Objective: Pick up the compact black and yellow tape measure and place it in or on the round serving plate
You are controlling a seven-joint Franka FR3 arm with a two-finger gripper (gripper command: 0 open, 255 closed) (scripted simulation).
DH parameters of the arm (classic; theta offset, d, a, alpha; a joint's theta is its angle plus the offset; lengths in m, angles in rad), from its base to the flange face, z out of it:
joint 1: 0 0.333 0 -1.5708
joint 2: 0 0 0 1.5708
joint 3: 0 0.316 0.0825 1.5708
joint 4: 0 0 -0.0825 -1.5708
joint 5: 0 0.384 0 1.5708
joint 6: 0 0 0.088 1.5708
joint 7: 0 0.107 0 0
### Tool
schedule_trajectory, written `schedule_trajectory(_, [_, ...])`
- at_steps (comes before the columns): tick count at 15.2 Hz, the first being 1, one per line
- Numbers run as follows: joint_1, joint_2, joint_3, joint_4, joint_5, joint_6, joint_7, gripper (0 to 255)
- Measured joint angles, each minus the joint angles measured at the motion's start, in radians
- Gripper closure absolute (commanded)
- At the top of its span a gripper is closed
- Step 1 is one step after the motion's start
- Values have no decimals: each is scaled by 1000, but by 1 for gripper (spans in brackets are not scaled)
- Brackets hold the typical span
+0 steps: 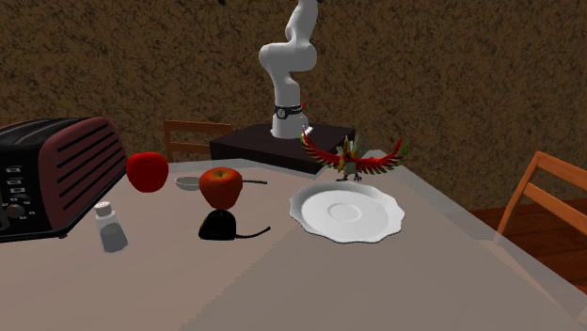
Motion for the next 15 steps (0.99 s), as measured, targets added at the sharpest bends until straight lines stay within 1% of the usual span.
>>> schedule_trajectory(1, [0,0,0,0,0,0,0,0])
schedule_trajectory(3, [-3,9,21,-27,4,36,27,0])
schedule_trajectory(10, [-11,91,169,-133,28,232,212,0])
schedule_trajectory(15, [-36,227,276,-155,18,389,352,0])
